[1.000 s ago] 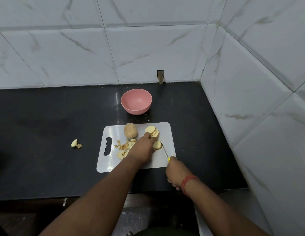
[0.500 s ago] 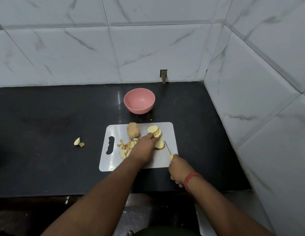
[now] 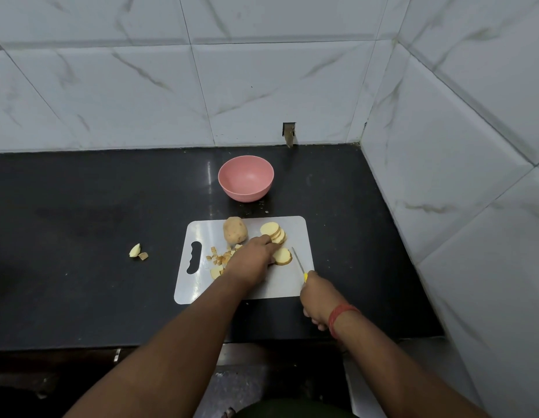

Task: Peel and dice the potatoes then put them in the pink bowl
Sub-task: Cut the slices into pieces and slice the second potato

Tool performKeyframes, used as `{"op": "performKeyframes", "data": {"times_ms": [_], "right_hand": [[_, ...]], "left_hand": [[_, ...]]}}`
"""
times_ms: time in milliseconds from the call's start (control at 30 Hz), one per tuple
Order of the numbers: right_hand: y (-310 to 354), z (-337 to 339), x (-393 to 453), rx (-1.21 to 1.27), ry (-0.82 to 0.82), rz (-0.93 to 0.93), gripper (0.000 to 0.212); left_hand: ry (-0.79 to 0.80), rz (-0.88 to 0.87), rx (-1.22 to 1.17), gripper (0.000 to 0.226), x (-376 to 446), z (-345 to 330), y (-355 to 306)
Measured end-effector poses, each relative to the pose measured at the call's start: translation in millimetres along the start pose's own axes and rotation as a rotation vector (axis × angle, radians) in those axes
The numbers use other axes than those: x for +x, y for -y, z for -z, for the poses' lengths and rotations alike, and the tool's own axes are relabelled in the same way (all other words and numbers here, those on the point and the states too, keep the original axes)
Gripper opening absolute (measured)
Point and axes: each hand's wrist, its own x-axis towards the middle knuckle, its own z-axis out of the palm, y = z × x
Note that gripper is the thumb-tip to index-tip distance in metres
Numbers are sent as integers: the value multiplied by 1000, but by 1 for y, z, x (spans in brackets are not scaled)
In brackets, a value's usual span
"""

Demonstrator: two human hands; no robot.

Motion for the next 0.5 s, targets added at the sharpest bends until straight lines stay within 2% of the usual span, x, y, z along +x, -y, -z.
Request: {"op": "performKeyframes", "data": {"times_ms": [267,500], "right_hand": [[-7,-17,-11,-25,17,-21,8],[-6,-13,-13,51,12,-30,7]], "left_hand": [[10,-10,45,41,1,2,2],[39,-24,44,38,4,4,5]]}}
